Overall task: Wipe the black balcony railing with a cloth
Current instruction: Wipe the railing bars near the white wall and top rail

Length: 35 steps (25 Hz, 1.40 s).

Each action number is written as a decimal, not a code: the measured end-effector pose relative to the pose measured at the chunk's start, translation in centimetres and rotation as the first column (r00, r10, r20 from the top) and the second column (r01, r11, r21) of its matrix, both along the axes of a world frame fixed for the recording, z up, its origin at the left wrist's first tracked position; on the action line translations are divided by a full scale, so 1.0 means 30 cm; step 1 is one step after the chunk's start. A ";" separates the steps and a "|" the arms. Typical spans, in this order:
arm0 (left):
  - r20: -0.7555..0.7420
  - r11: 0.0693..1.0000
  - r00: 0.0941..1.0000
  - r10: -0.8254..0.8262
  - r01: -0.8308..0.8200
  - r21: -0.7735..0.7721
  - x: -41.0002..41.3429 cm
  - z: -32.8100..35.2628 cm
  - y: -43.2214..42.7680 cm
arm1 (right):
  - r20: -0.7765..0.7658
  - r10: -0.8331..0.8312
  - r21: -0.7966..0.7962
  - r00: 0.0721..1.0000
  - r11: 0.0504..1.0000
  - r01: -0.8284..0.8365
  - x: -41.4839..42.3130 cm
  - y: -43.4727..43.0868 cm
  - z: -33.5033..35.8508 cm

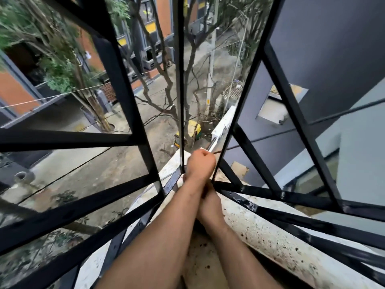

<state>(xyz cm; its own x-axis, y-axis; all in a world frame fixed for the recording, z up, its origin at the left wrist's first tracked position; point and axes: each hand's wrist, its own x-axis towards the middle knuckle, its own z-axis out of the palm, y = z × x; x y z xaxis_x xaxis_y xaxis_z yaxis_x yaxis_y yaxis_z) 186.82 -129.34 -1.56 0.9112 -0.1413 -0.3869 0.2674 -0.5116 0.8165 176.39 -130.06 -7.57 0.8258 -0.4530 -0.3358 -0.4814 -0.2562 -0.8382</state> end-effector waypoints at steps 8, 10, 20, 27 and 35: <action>-0.521 0.971 0.836 -0.172 0.054 -0.233 -0.140 0.019 0.113 | 0.076 -0.325 0.523 0.943 0.818 0.240 -0.115 -0.008 0.018; -0.551 0.953 0.804 -0.225 0.063 -0.297 -0.160 0.009 0.147 | 0.052 -0.310 0.357 0.949 0.894 0.272 -0.099 -0.030 0.053; -0.124 0.955 0.992 -0.030 -0.008 -0.295 -0.164 -0.014 0.099 | 0.257 -0.160 -0.199 0.953 0.956 0.214 -0.131 -0.031 0.419; -0.088 0.859 0.986 -0.143 0.079 -0.506 -0.025 0.279 0.060 | 0.351 -0.274 -0.193 0.896 0.915 0.355 -0.163 -0.092 0.569; -0.046 0.848 0.992 -0.113 0.073 -0.525 -0.120 0.483 0.069 | 0.343 -0.280 -0.301 0.897 0.872 0.387 -0.113 -0.099 0.789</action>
<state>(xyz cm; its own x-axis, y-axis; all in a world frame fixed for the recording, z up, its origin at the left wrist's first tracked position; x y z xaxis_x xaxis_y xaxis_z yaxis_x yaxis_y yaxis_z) 183.23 -127.28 12.92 0.8560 -0.4233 -0.2969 0.3088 -0.0419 0.9502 173.01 -133.03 16.11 0.6376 -0.7609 0.1205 -0.3507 -0.4259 -0.8340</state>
